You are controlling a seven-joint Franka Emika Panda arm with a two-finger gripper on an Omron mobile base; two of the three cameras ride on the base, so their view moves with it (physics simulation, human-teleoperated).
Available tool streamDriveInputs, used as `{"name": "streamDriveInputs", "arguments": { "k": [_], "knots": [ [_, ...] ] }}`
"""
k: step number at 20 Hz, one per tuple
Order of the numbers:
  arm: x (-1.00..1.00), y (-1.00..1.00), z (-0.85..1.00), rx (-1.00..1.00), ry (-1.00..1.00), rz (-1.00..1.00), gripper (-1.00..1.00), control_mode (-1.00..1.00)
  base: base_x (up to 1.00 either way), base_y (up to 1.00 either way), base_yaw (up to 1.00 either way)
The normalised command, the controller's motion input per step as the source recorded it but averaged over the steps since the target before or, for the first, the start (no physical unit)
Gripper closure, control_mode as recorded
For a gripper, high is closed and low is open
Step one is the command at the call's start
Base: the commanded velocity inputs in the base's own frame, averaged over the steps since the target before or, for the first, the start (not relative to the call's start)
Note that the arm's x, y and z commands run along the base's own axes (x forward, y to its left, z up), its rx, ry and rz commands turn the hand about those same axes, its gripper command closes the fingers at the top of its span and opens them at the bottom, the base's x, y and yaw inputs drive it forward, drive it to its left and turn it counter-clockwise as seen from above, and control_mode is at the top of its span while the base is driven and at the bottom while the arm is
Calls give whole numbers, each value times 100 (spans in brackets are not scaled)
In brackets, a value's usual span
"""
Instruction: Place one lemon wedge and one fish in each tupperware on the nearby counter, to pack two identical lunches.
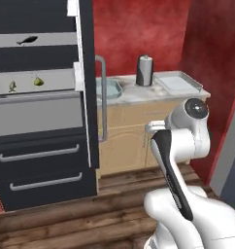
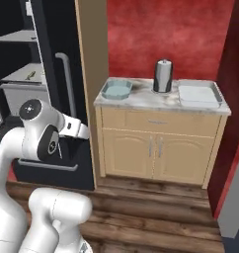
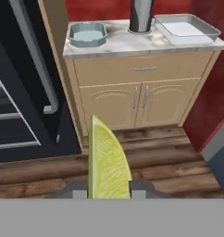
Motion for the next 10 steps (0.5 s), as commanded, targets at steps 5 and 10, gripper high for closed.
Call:
{"name": "streamDriveInputs", "arguments": {
  "k": [5, 10],
  "knots": [
    [0, 0, 0, 0, 0, 0, 100, 100, 13, -78, -4],
    [0, 0, 0, 0, 0, 0, 100, 100, 64, -27, -2]
  ]
}}
